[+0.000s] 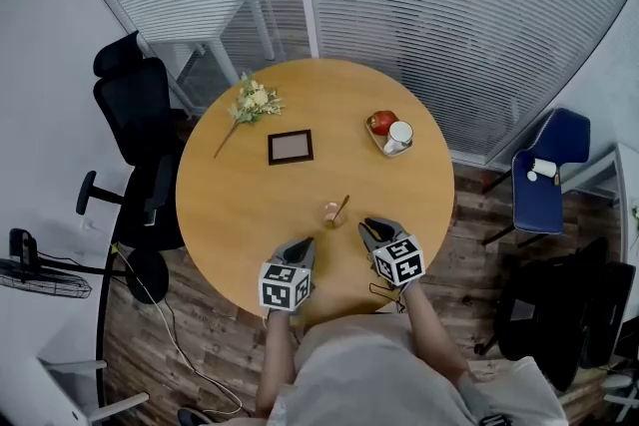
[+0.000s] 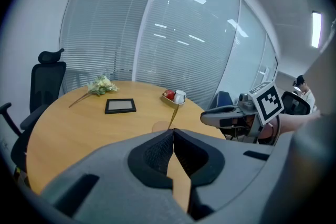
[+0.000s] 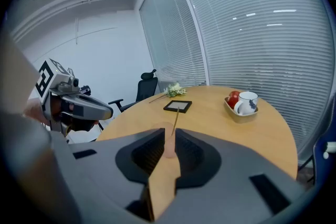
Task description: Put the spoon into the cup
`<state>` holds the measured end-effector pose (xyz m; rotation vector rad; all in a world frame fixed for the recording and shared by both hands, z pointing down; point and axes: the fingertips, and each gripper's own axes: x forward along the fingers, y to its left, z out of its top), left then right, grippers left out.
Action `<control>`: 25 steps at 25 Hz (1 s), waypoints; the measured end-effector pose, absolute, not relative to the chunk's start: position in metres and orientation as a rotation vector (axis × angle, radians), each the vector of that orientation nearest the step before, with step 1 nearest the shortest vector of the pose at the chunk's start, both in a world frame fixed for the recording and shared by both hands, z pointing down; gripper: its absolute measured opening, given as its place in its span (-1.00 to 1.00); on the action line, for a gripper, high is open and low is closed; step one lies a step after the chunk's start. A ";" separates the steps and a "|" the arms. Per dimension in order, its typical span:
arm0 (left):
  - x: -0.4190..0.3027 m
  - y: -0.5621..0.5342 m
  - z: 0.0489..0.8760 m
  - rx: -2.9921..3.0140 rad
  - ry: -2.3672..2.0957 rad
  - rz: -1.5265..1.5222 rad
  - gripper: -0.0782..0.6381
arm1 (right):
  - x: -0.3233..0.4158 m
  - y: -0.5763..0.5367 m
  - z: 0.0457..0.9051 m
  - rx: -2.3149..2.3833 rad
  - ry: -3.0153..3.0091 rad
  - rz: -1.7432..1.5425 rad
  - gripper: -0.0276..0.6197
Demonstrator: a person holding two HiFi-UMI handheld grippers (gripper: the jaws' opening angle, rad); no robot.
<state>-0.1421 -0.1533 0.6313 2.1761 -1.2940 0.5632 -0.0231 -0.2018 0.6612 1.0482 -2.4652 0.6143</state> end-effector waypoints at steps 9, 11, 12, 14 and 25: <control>-0.139 -0.154 0.631 2.193 -1.282 0.588 -0.76 | -0.013 -0.207 0.660 1.087 -2.480 0.662 -0.88; -0.144 -0.156 0.629 2.185 -1.294 0.579 -0.76 | -0.013 -0.207 0.660 1.086 -2.484 0.672 -0.92; -0.145 -0.157 0.629 2.182 -1.298 0.574 -0.76 | -0.014 -0.207 0.660 1.083 -2.487 0.676 -0.92; -0.145 -0.159 0.629 2.182 -1.299 0.573 -0.76 | -0.014 -0.209 0.660 1.078 -2.488 0.680 -0.92; -0.151 -0.168 0.629 2.173 -1.308 0.584 -0.76 | -0.021 -0.222 0.661 1.066 -2.483 0.687 -0.92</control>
